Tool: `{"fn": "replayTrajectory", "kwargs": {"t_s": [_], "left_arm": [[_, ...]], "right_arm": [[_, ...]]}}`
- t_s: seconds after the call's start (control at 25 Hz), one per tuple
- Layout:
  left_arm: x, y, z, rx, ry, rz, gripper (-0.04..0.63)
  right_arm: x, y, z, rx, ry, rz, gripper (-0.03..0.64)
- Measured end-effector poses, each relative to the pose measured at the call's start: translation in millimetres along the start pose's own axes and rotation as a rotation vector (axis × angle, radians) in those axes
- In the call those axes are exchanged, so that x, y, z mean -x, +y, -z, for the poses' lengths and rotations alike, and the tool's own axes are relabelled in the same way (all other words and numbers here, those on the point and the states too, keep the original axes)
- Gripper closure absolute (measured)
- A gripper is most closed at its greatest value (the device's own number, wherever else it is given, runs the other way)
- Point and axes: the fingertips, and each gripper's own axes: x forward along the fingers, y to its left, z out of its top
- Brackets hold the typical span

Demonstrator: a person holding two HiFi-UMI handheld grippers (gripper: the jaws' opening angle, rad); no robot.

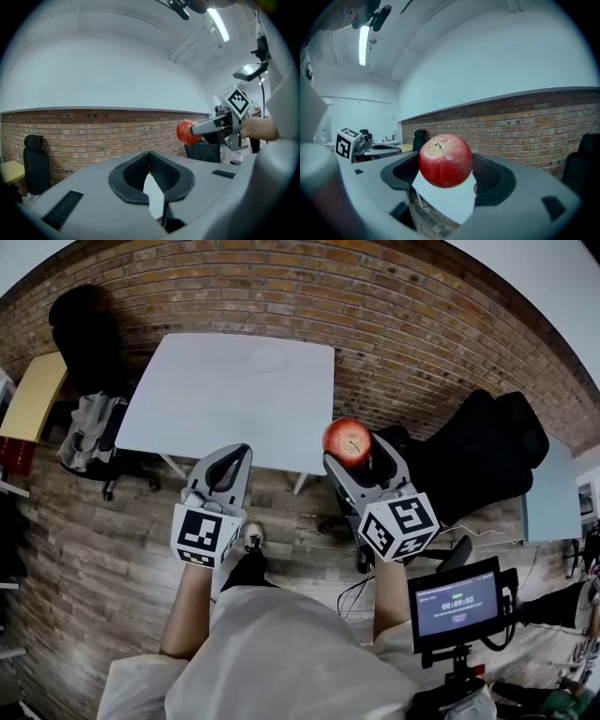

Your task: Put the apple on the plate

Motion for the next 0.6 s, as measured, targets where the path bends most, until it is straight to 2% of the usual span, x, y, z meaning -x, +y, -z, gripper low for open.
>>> {"fn": "replayTrajectory", "kwargs": {"t_s": [0.6], "left_arm": [[-96, 100, 17, 0.032, 0.022, 0.054, 0.591]], "right_arm": [[-126, -38, -20, -0.007, 0.024, 0.040, 0.268]]}}
